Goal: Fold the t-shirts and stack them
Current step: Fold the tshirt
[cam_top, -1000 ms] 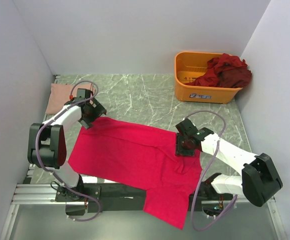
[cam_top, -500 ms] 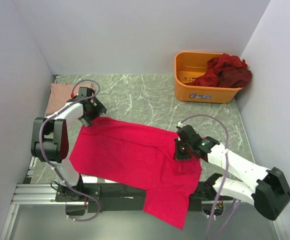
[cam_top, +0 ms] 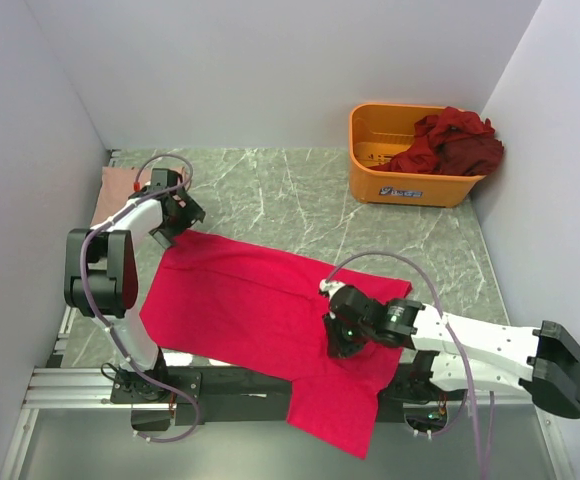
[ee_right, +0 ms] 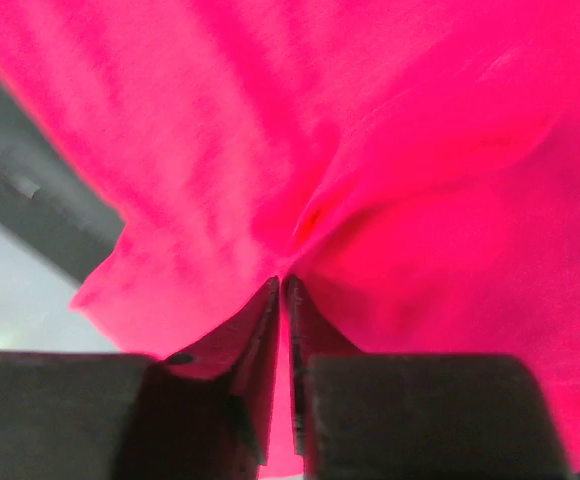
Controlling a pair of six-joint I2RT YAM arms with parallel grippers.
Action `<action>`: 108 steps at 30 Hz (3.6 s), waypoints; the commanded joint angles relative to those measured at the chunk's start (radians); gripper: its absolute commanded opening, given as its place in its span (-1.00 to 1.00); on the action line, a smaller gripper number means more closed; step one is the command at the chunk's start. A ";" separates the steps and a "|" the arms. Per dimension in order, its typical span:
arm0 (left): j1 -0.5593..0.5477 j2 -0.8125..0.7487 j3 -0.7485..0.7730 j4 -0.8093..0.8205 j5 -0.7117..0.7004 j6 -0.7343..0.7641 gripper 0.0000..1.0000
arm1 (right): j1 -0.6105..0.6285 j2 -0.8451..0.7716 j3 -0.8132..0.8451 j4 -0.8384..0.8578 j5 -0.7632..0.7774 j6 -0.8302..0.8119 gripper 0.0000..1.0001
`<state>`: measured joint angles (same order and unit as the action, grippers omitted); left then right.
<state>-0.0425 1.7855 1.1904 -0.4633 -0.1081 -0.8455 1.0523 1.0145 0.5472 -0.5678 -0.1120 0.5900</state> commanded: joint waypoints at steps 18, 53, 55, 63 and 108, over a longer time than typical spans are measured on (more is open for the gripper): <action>0.013 -0.040 0.017 -0.012 -0.019 0.054 0.99 | -0.268 -0.085 0.031 0.073 0.068 0.119 0.60; 0.003 -0.212 -0.107 0.023 0.048 0.046 0.99 | -0.139 0.121 0.153 0.085 0.150 0.134 0.69; -0.014 -0.216 -0.135 0.038 0.062 0.051 0.99 | -0.281 0.050 0.056 0.094 0.115 0.171 0.69; -0.059 -0.120 -0.150 0.107 0.099 0.051 0.99 | -0.583 0.153 0.019 0.072 0.066 0.070 0.69; -0.191 -0.288 -0.098 -0.066 -0.056 -0.084 0.99 | -0.907 0.322 0.386 0.052 0.186 -0.102 0.61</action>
<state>-0.2317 1.6165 1.2121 -0.4576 -0.1200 -0.8692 0.1131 1.4418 1.0283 -0.5011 0.0193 0.4416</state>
